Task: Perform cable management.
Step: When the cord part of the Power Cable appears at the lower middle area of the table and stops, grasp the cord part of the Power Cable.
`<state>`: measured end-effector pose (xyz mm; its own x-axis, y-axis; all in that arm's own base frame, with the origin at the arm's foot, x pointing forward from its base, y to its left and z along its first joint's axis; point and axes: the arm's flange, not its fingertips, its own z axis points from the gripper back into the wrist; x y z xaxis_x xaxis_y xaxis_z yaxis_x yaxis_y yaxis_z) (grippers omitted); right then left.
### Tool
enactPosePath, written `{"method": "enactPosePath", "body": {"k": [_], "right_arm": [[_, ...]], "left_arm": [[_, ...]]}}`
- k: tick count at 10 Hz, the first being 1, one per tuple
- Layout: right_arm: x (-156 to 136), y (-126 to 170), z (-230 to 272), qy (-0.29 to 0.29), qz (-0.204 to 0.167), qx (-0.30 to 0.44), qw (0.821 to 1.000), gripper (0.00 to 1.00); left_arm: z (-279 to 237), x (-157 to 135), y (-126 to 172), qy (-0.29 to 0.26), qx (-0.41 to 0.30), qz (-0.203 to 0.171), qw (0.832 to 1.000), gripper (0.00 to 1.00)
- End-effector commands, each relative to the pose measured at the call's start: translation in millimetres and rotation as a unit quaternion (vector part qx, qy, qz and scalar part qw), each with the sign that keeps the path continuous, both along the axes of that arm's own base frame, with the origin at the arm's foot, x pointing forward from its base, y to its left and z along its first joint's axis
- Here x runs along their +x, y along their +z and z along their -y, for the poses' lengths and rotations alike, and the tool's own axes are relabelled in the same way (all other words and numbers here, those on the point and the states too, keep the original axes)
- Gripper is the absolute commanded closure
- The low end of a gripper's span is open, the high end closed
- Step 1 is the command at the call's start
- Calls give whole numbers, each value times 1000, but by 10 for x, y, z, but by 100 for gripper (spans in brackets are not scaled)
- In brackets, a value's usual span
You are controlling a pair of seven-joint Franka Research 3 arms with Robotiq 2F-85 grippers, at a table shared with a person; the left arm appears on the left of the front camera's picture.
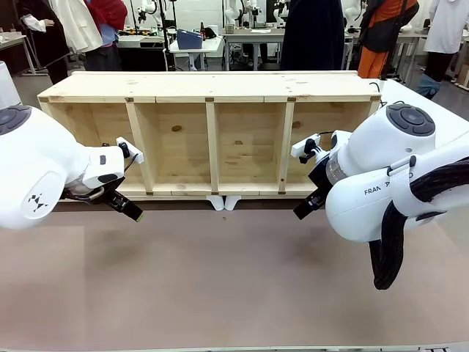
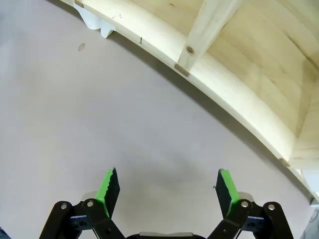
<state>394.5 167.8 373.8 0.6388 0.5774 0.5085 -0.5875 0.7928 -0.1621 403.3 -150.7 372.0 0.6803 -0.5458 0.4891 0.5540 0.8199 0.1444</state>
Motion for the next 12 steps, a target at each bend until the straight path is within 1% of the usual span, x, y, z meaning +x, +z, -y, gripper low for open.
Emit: {"method": "enactPosePath", "body": {"k": [1, 4, 5, 7, 8, 9, 10, 11, 12], "right_arm": [[0, 0, 1, 0, 0, 0, 1000, 0], [0, 0, 0, 0, 0, 0, 1000, 0], [-73, 97, 40, -7, 2, -4, 1000, 0], [-284, 297, 113, -22, 26, -17, 999, 0], [-404, 403, 157, -27, 37, -25, 999, 0], [-509, 484, 190, -24, 36, -23, 999, 0], [-602, 572, 236, -33, 26, -18, 999, 0], [-709, 680, 285, -43, 24, -17, 999, 0], [-836, 793, 359, -54, 26, -21, 998, 0]], "left_arm": [[-6, 2, 0, 1, 0, 0, 1000, 0], [0, 0, 0, 0, 0, 0, 1000, 0], [-18, -64, 128, -1, 3, 7, 1000, 0], [-106, -264, 307, -5, -3, 15, 1000, 0], [-143, -376, 400, -15, 2, 10, 1000, 0], [-160, -488, 464, -26, 11, 3, 1000, 0], [-174, -572, 531, -33, 16, -10, 999, 0], [-209, -659, 615, -38, 16, -14, 999, 0], [-285, -784, 708, -28, 15, -8, 999, 0]]}}
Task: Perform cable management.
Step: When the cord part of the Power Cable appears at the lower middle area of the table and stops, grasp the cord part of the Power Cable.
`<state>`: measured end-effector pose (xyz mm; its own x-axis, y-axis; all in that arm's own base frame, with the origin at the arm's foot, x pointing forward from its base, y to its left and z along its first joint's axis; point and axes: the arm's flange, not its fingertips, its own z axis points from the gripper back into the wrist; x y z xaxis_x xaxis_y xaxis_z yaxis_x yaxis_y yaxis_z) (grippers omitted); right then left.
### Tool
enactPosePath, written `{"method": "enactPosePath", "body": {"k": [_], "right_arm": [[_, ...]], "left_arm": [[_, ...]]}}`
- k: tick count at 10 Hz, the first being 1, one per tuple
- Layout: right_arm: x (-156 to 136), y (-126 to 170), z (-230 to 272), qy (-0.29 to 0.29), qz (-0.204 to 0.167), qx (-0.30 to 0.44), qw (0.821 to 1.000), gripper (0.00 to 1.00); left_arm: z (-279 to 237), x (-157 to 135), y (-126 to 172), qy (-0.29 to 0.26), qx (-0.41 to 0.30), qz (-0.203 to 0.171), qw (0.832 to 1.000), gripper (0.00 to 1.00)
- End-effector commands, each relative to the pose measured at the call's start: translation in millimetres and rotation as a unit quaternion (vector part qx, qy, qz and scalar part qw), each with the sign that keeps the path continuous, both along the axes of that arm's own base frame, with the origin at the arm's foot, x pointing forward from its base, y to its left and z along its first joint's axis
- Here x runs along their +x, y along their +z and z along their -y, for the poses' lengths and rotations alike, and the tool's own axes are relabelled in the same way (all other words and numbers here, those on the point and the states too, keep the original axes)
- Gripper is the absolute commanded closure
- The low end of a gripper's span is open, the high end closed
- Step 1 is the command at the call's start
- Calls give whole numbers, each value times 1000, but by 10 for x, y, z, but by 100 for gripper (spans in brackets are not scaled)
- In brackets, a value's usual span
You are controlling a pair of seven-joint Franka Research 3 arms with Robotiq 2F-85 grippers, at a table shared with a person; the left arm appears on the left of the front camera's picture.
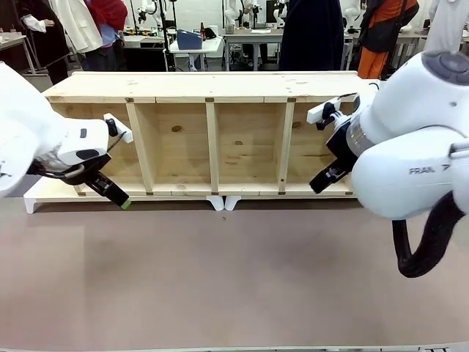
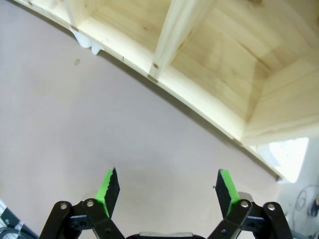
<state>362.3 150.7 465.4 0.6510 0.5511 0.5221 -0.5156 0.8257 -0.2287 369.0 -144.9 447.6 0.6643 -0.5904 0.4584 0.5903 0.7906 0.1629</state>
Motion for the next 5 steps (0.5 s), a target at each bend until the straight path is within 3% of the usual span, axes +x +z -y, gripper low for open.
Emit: {"method": "enactPosePath", "body": {"k": [1, 5], "right_arm": [[-628, -27, 260, -37, -6, -5, 999, 0], [-1011, 240, 607, -79, -11, 0, 997, 0]], "left_arm": [[-340, -594, 72, 8, -7, 15, 1000, 0], [-805, -1147, 425, 63, -43, 76, 994, 0]]}}
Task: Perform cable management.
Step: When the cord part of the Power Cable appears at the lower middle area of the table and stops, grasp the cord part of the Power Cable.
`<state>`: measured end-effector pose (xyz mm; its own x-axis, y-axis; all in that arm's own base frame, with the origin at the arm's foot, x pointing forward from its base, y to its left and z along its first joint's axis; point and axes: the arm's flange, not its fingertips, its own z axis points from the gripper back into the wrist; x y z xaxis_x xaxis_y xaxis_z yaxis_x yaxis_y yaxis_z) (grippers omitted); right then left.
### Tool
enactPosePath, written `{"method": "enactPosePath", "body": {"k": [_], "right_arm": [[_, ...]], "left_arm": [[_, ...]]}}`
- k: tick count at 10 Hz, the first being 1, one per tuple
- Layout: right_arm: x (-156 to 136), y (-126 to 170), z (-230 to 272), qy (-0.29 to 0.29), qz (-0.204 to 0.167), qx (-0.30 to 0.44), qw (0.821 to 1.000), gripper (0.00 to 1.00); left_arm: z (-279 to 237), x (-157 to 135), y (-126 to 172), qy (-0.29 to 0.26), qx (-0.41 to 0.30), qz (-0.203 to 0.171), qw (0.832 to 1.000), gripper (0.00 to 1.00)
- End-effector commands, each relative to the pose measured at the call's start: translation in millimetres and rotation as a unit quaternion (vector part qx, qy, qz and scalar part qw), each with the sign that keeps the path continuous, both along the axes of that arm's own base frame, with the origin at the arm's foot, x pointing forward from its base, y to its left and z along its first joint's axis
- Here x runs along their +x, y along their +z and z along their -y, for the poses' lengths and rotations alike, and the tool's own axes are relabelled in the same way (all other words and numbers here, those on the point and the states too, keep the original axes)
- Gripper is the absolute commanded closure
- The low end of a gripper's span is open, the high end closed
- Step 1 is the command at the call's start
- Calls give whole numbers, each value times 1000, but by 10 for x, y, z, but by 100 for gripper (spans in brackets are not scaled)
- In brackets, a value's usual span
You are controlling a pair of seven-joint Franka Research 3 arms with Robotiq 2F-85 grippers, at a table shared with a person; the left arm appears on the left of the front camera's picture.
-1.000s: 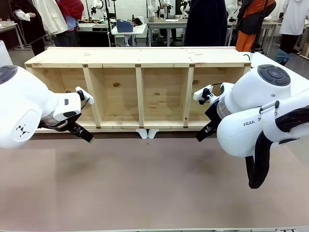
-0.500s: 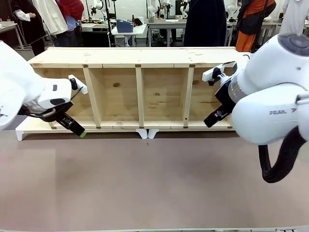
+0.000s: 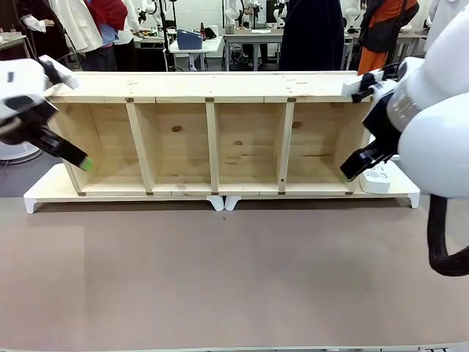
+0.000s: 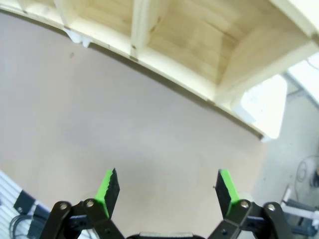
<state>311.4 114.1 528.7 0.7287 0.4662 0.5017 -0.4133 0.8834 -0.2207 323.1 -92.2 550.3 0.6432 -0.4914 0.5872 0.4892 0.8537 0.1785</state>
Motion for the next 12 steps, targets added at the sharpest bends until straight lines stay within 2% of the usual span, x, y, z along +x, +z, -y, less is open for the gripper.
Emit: {"method": "enactPosePath", "body": {"k": [1, 3, 4, 7, 9, 10, 12], "right_arm": [[-617, -341, 312, -22, 9, 8, 1000, 0], [-830, -251, 399, -31, 26, 21, 999, 0], [-913, -225, 413, -33, 31, 23, 999, 0], [-1054, -220, 455, -33, 46, 29, 998, 0], [-1046, -236, 439, -28, 43, 30, 998, 0], [-709, 621, 306, -29, 47, 18, 998, 0], [-709, 621, 306, -29, 47, 18, 998, 0]], "left_arm": [[-357, -795, -588, 21, -15, 9, 1000, 0], [-415, -997, -594, 21, -19, 15, 999, 0], [-407, -1055, -623, 24, -8, 5, 1000, 0], [-509, -1096, -707, 41, -11, -8, 999, 0], [-532, -1071, -736, 47, -14, -15, 999, 0], [-395, -547, 359, 31, -8, -17, 999, 0], [-395, -547, 359, 31, -8, -17, 999, 0]]}}
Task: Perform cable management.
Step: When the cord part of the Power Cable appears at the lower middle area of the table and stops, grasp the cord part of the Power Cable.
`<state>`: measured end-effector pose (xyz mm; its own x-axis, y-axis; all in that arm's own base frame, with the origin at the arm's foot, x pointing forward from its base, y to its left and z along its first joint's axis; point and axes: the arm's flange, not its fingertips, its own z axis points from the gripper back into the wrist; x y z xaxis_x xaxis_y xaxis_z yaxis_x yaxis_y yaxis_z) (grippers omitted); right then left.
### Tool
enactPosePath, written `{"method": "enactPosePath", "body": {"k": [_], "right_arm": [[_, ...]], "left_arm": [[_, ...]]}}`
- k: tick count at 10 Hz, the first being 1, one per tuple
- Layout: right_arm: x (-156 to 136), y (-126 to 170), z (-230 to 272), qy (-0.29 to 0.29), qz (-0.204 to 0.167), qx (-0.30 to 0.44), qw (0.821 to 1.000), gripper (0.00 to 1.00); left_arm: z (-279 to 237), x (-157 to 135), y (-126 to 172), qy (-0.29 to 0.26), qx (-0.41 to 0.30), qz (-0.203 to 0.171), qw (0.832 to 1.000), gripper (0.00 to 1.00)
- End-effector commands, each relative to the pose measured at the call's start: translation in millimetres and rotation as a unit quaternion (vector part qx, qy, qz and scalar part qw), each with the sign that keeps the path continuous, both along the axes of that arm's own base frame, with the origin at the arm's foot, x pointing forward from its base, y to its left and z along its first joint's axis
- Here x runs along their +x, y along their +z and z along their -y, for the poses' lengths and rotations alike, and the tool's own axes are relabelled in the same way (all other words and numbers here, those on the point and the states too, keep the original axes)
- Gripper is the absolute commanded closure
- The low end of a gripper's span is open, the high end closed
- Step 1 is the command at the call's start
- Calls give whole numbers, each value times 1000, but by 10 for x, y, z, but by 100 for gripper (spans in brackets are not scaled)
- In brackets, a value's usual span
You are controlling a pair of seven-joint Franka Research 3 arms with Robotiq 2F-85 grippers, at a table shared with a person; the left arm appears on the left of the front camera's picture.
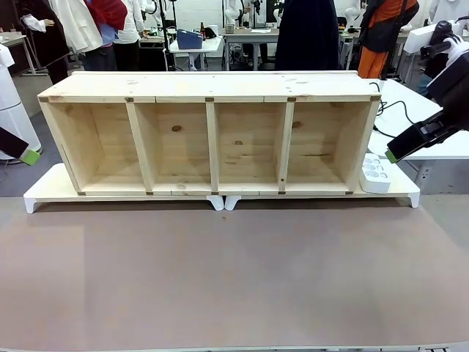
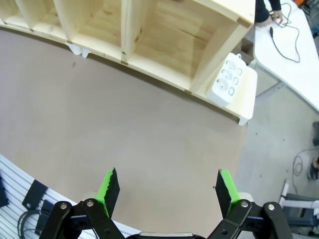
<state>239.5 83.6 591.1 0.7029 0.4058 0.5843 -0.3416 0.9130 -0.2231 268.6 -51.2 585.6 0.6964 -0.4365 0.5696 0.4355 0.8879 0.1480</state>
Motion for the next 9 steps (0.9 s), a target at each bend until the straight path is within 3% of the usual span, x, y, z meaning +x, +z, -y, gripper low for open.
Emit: {"method": "enactPosePath", "body": {"k": [1, 9], "right_arm": [[10, -3, 1, -1, 0, 0, 1000, 0], [10, -3, 1, -1, 0, 0, 1000, 0]], "left_arm": [[15, -2, 6, -3, 0, 2, 1000, 0], [15, -2, 6, -3, 0, 2, 1000, 0]]}}
